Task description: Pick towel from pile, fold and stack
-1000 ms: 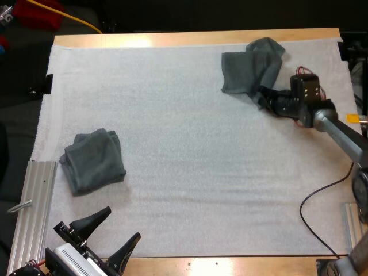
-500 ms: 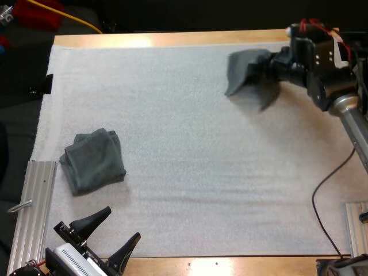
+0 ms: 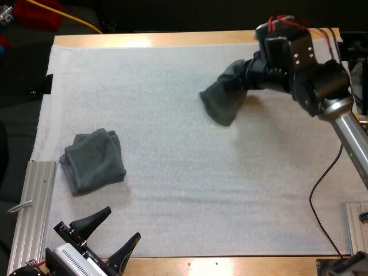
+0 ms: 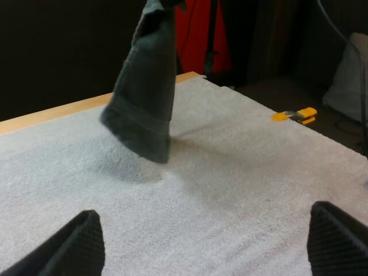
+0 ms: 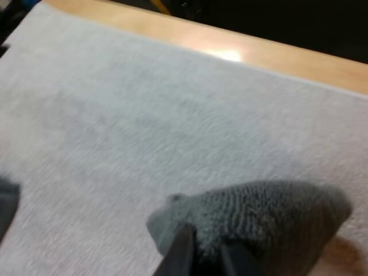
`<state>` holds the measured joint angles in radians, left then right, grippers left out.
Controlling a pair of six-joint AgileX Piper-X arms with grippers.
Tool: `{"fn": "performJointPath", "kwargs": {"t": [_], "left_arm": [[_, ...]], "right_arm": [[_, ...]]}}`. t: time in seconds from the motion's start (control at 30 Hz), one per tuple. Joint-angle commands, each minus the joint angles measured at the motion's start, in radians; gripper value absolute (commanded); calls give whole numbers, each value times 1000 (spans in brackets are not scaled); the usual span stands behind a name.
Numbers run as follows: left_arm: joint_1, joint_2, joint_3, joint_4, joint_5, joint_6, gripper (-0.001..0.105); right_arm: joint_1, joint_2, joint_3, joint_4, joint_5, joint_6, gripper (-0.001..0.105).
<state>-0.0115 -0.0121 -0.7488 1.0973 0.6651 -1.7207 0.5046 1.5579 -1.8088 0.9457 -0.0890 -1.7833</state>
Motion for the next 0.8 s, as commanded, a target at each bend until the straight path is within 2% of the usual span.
{"fn": "performJointPath", "kwargs": {"t": [0.0, 0.2, 0.3, 0.5, 0.63, 0.7, 0.77], "left_arm": [[-4, -9, -6, -2, 6, -10, 70], [-4, -9, -6, -2, 5, -10, 70], [-4, -9, -6, -2, 5, -10, 70], [-4, -9, -6, -2, 18, -10, 70], [-4, -9, -6, -2, 21, -10, 70], [-4, -9, -6, -2, 21, -10, 70], [-4, -9, -6, -2, 21, -10, 70]], "right_arm": [[14, -17, -12, 18, 3, -17, 1], [112, -18, -12, 89, 9, -17, 1], [153, -18, 5, 91, 52, -17, 1], [198, -18, 84, 91, 69, 3, 4], [223, -18, 111, 94, 59, 17, 26], [239, -19, 111, 98, 50, 17, 43], [260, -24, 111, 98, 39, 17, 71]]}}
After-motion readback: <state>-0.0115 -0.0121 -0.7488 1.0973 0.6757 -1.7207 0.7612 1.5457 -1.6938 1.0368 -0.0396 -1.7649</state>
